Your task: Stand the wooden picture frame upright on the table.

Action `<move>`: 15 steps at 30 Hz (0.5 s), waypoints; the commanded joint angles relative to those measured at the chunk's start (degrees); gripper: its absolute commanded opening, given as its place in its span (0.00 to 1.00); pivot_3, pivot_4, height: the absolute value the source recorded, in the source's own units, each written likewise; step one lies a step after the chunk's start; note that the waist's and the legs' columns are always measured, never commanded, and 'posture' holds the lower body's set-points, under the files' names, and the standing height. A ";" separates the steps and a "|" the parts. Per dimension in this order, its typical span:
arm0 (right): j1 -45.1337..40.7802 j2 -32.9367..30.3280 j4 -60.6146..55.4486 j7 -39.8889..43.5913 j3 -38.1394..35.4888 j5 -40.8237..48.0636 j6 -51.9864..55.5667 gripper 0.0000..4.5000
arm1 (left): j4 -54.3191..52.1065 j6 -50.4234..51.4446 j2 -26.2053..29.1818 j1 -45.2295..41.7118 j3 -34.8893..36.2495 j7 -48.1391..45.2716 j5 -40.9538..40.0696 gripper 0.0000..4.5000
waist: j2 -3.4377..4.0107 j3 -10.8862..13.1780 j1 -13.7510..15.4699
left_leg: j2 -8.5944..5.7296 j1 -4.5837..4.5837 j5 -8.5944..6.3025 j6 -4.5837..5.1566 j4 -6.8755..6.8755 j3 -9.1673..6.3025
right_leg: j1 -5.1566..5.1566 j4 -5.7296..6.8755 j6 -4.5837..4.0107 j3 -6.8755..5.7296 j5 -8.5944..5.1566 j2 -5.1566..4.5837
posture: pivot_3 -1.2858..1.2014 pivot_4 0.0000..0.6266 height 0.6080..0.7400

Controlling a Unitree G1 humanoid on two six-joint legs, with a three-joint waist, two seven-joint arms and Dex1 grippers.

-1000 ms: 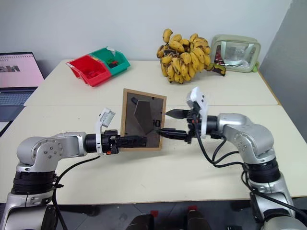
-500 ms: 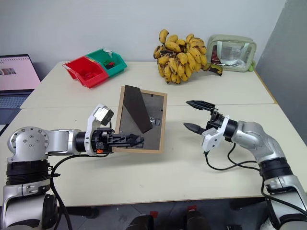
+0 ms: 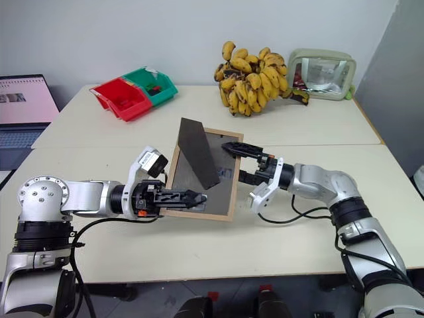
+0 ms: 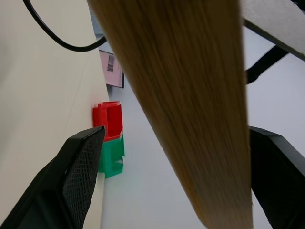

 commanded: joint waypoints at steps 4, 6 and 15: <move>-2.88 -0.70 -1.32 -4.02 1.66 0.49 -0.80 0.71 | -3.80 -6.38 3.38 1.80 -2.66 3.86 -9.80 0.19 | 0.00 0.00 0.01 | -0.01 0.02 0.00 0.00 0.00 0.00 | 0.00 0.06 0.00 0.01 0.00 0.00 | 0.52 0.24 1.00; -2.86 -1.41 -1.70 -4.70 1.75 0.34 -0.98 0.60 | -4.66 -7.75 4.26 2.70 -3.39 4.46 -11.41 0.19 | 0.00 0.00 0.01 | -0.03 0.02 0.00 0.01 0.01 0.01 | 0.00 0.08 0.00 0.01 0.00 0.00 | 0.52 0.24 1.00; -3.21 -3.88 -2.16 -5.53 1.70 2.52 -2.34 0.29 | -5.90 -12.01 5.43 4.94 -4.66 4.84 -12.71 0.48 | -0.01 -0.01 0.01 | -0.10 0.04 0.01 0.03 0.05 0.00 | 0.00 0.18 -0.01 0.01 -0.01 0.03 | 0.52 0.24 1.00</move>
